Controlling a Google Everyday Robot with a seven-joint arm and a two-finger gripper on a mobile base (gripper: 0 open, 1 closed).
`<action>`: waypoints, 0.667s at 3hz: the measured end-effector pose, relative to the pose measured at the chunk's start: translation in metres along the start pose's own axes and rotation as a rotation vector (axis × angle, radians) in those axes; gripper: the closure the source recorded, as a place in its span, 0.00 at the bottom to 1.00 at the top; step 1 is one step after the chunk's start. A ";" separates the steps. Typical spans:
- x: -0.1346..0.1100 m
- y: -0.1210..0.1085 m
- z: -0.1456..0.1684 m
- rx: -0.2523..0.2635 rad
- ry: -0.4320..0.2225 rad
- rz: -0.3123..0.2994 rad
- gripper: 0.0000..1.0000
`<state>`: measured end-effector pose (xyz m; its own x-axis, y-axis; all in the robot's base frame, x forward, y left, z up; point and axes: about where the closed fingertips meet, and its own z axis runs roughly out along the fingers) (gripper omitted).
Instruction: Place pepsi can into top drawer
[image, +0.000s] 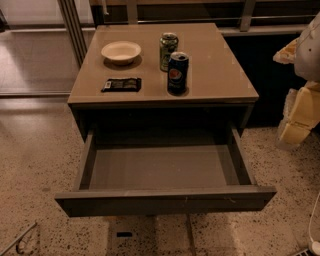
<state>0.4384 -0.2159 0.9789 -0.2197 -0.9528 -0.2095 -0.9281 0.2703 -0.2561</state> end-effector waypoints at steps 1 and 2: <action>0.000 -0.003 -0.001 0.014 -0.006 0.006 0.00; -0.010 -0.039 0.017 0.057 -0.058 0.011 0.00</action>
Offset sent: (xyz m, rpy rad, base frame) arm 0.1256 0.0031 -0.0185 0.1295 -0.1697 -0.0120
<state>0.4817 -0.2147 0.9744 -0.2107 -0.9404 -0.2671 -0.9065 0.2902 -0.3066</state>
